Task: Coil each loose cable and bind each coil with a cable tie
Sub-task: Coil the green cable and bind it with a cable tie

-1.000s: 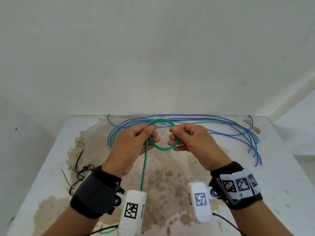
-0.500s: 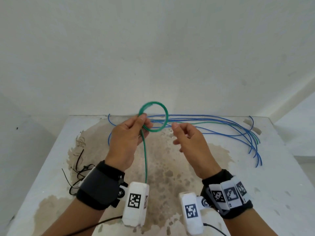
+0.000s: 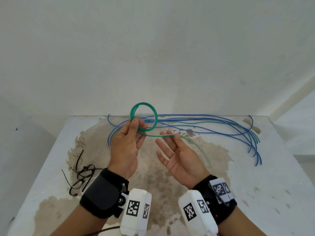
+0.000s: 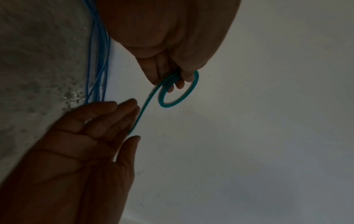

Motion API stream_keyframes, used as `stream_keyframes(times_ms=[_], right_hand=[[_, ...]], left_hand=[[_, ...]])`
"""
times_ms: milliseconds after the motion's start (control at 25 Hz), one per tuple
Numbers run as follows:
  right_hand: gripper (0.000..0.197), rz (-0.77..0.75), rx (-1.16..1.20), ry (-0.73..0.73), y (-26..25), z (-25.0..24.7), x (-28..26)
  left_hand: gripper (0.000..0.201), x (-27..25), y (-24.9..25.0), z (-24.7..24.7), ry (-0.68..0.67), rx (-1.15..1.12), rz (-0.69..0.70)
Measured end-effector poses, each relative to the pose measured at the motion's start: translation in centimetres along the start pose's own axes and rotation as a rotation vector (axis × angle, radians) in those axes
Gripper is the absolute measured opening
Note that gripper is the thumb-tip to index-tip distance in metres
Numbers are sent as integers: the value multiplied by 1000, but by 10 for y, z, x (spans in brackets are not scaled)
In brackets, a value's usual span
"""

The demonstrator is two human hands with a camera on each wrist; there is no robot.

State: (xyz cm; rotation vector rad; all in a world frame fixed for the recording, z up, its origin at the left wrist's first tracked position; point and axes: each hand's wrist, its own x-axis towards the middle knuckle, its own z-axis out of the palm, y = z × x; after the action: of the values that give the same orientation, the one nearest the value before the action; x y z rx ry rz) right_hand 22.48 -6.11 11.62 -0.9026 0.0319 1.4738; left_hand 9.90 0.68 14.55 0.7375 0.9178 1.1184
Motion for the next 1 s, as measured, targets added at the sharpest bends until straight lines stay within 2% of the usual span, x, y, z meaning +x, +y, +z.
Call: stream_keyframes(times_ms=[200,360,560,800,1000], right_hand=[[16,-140,-99,79,-7,-5,2],[21,-216,-345,96,-16,-12,3],[23,-291,-657,84,-25,-10,-3],[18,-342,-831,41,-27,-11,-12],[18,-300,-908,-12,-29,-15,-15]], left_hand=[[16,-5,-9,-9,-14,5,-107],[15,-7,-12,-18,-90,119,-197],[18,-9,-11,-27,-170,256,-221],[20,-7,-4,-30,-262,391,-261],[29,-5,-1,-33,-303,419,-313]])
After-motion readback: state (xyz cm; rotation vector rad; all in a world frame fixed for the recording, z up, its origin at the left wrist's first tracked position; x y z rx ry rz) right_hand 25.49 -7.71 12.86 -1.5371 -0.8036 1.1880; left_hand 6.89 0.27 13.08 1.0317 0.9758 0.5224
